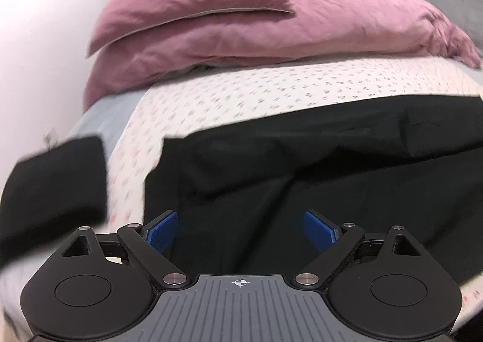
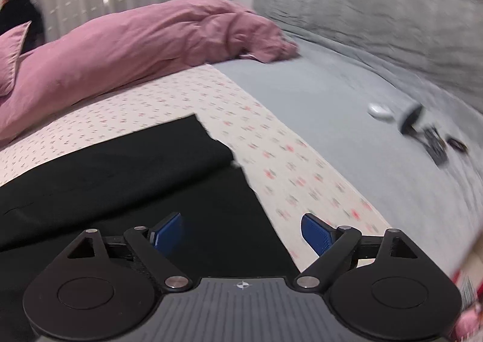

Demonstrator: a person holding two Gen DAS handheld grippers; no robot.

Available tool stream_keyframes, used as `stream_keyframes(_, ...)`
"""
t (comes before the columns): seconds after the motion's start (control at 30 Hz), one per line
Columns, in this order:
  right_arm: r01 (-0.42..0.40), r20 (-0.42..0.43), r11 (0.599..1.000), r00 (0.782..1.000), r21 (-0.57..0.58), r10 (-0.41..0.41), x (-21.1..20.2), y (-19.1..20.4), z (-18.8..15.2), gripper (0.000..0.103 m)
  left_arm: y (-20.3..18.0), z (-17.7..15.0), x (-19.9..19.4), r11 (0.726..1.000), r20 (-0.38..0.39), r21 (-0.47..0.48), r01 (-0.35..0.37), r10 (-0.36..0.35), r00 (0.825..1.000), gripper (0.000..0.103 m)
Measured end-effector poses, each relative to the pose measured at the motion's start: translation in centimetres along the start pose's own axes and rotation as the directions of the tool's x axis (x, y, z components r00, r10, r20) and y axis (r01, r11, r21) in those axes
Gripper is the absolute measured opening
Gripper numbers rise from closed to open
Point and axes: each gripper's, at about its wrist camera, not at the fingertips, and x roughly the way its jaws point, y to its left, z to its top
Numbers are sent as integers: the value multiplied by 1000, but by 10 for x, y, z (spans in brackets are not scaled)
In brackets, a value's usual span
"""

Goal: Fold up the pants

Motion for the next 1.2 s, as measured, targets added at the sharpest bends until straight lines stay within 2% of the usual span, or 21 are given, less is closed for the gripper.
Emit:
stream_keyframes(0.23,-37,-1,998,999,-53,37,49,27,38,87,-13,50,68,989,2,143,-39,39,999,92)
stream_keyframes(0.33,-43,-20,997,999,-63,42,72,38,51,87,-4,72,98,985,8,157,-72,72,997,92)
stream_keyframes(0.4,-48,-32,997,998,-63,46,89,45,59,87,2,84,114,986,6,153,-63,63,998,92)
stream_keyframes(0.5,-73,-45,996,996,-49,71,115,57,73,87,5,101,144,985,-1,172,-9,9,1000,92)
stream_keyframes(0.67,-112,-59,992,992,-59,108,157,77,94,87,-9,121,195,968,-34,230,100,-95,995,91)
stream_keyframes(0.8,-80,-66,991,995,-112,72,187,91,102,85,-22,131,231,954,-67,238,181,-170,983,88)
stream_keyframes(0.93,-69,-115,991,992,-113,56,216,96,108,79,-34,133,259,926,-129,270,263,-236,963,77)
stream_keyframes(1.0,-51,-120,991,992,-125,36,226,100,106,75,-34,133,264,919,-134,261,297,-270,953,69)
stream_keyframes(1.03,-50,-96,990,995,-130,38,227,102,105,70,-32,133,265,915,-148,241,325,-296,944,57)
stream_keyframes(1.1,-72,-72,988,995,-134,62,225,105,102,47,-31,132,266,904,-160,212,371,-342,926,45)
stream_keyframes(1.13,-71,-67,988,996,-139,62,224,108,102,42,-33,130,263,898,-160,227,377,-347,924,38)
stream_keyframes(1.2,-78,-66,984,996,-160,68,223,113,102,15,-37,128,260,889,-166,237,392,-360,918,26)
